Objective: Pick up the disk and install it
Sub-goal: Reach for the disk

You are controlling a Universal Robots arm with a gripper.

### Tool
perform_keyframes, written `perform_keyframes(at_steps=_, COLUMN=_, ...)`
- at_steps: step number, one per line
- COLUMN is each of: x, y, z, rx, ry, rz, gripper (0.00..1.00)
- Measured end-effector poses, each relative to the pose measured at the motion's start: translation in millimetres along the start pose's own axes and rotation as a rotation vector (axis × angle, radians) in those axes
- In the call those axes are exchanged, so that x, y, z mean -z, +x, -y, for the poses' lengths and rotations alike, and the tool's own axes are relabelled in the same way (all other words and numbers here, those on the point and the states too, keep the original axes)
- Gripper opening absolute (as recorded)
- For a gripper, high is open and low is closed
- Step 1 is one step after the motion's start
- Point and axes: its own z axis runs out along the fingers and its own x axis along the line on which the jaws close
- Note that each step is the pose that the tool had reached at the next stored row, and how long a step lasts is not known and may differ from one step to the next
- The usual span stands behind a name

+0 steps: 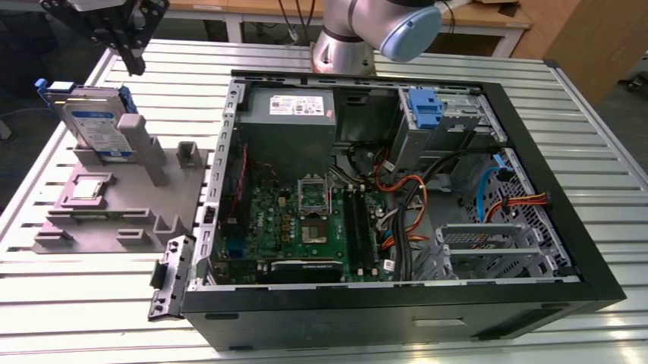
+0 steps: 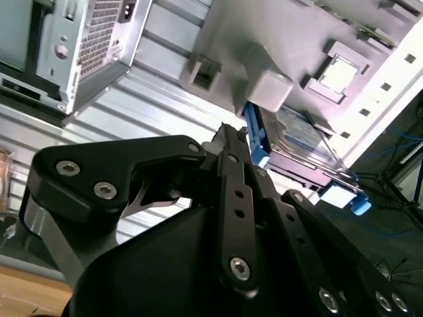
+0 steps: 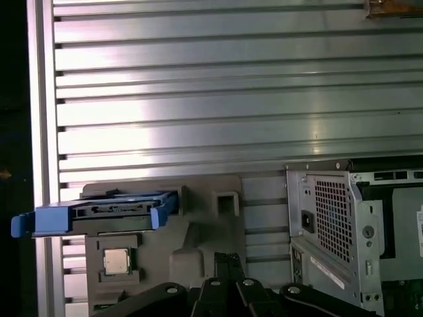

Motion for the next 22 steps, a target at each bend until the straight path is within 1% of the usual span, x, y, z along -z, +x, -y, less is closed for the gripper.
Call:
perform_keyframes(at_steps=1, x=-0.1, y=3.5, z=0.2, rx=0.0, ry=0.0, rz=-0.0005, gripper=0.1)
perform_keyframes(at_steps=6, x=-1.0, y=25.5, z=1.3, rx=0.0, ry=0.0001, rz=-0.0031, gripper=0.1)
perform_keyframes(at_steps=10, x=-2.1, y=40.7, z=0.5, rx=-0.001, ry=0.0005, rz=-0.008, gripper=0.1)
perform_keyframes(at_steps=12, x=-3.2, y=46.1, z=-1.2, rx=0.0, ry=0.0005, rz=-0.0094, gripper=0.1)
perform_keyframes(at_steps=16, x=-5.6, y=53.4, z=-6.1, rx=-0.001, ry=0.0009, rz=-0.0136, gripper=0.1)
perform_keyframes(at_steps=18, x=-6.7, y=59.4, z=-7.5, rx=-0.001, ry=0.001, rz=-0.0151, gripper=0.1)
perform_keyframes(at_steps=22, x=-8.7, y=73.9, z=-9.1, rx=-0.001, ry=0.0011, rz=-0.0177, gripper=0.1)
